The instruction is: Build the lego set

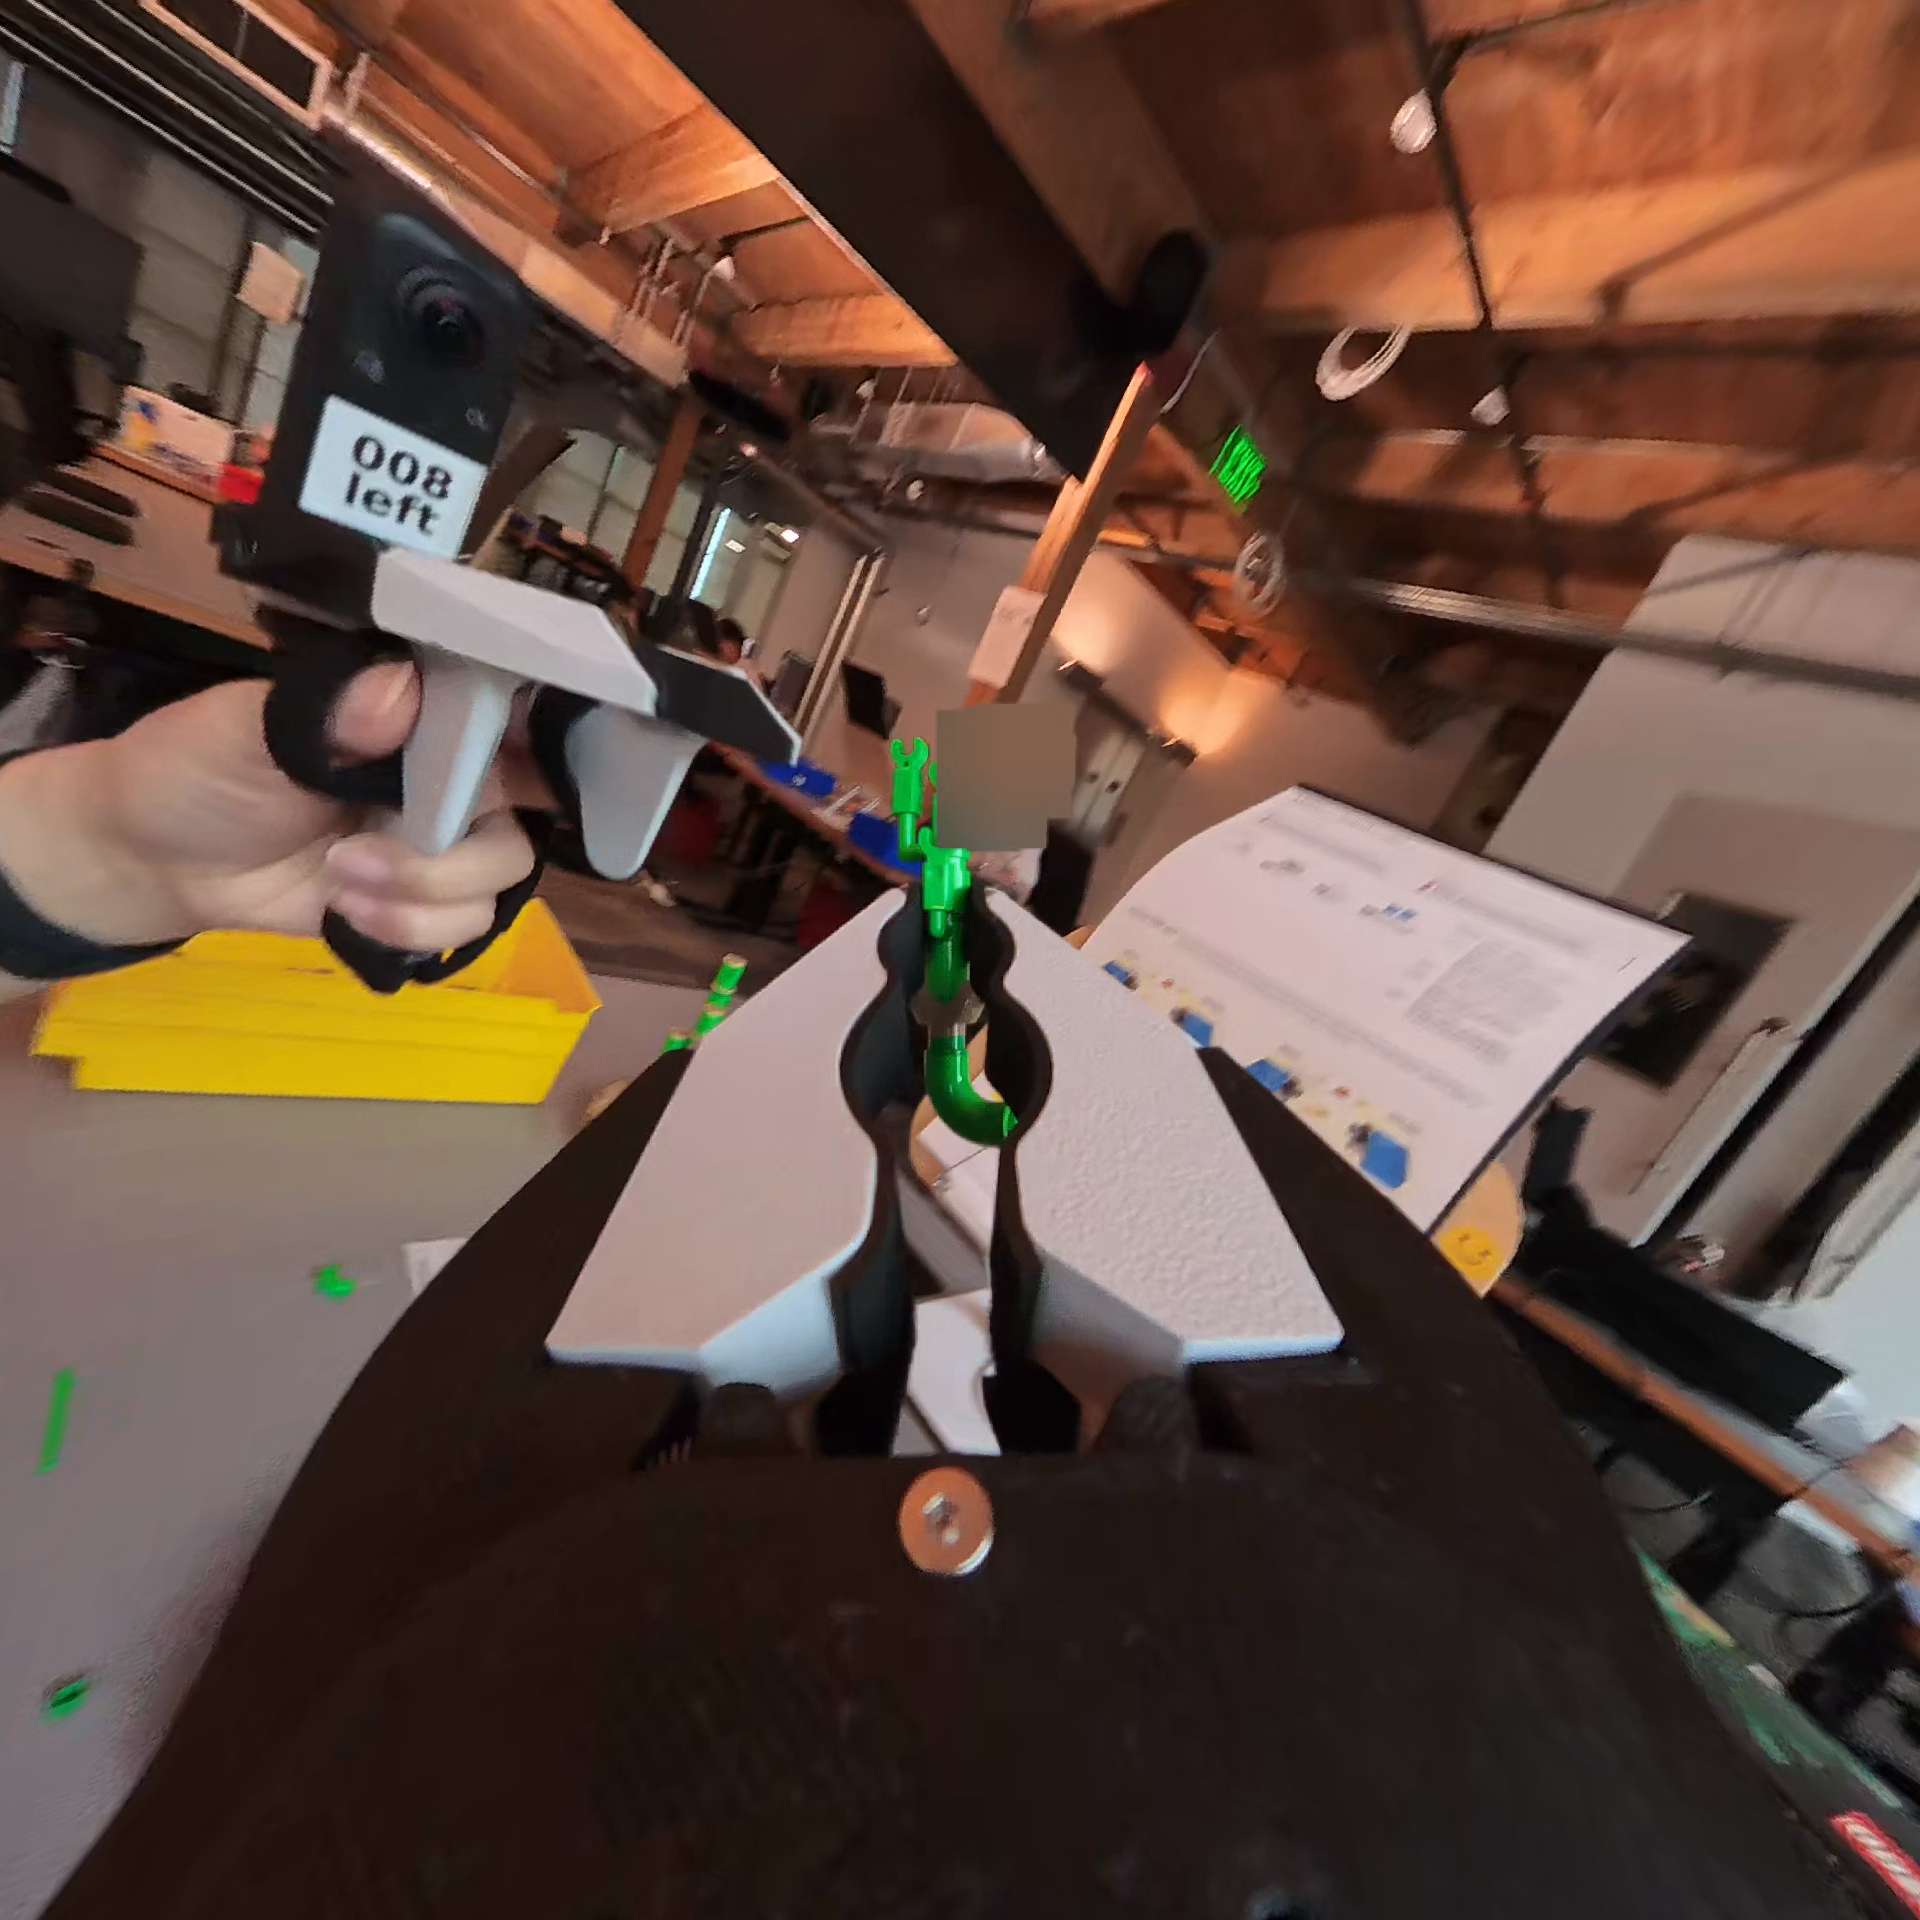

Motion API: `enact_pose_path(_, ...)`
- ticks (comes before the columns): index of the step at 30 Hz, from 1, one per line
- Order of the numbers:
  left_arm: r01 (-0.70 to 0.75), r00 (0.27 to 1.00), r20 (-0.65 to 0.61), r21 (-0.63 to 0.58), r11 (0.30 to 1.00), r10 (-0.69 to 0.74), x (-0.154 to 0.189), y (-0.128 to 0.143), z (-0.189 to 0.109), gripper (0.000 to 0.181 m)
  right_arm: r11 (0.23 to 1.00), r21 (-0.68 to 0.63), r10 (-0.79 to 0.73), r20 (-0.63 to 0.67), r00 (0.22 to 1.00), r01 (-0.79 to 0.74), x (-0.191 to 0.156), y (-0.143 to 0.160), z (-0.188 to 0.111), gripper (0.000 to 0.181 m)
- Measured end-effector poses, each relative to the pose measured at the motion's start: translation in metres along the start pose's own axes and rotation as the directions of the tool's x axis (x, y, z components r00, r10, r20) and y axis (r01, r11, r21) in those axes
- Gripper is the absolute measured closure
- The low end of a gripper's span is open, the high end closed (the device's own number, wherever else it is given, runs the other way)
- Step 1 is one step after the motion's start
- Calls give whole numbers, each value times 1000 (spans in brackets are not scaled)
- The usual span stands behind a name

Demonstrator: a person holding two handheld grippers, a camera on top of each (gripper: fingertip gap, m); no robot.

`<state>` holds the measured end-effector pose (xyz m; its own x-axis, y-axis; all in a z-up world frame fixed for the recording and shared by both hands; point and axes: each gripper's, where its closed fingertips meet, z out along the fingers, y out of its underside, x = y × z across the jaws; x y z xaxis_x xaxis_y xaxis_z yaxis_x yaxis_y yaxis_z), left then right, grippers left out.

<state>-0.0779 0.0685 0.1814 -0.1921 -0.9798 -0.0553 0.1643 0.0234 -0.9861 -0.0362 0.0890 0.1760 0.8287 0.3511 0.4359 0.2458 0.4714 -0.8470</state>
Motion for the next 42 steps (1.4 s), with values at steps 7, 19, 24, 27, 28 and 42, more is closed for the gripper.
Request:
enact_pose_path(7, -195, 967, 172, 35, 980, 187, 2, -9, 20, 169, 982, 87, -155, -148, 977, 168, -2, -22, 0, 177)
enact_pose_path(19, -145, 970, 204, 64, 987, 129, 2, -15, 29, 171, 961, 92, -235, -220, 947, 260, -2, -30, -2, 177)
enact_pose_path(24, -153, 970, 202, 75, 985, 136, 4, -18, 30, 170, 956, 85, -256, -226, 940, 281, -2, -29, -2, 176)
enact_pose_path(27, -174, 964, 213, 57, 983, 158, 4, -18, 33, 175, 952, 70, -275, -231, 933, 298, -2, -28, -1, 176)
enact_pose_path(28, -180, 963, 211, 51, 982, 166, 4, -18, 33, 178, 951, 72, -277, -231, 933, 301, -2, -28, -1, 176)
enact_pose_path(42, -174, 957, 256, 132, 976, 136, 11, -26, 38, 179, 873, 61, -407, -453, 793, 483, 1, -42, -10, 177)
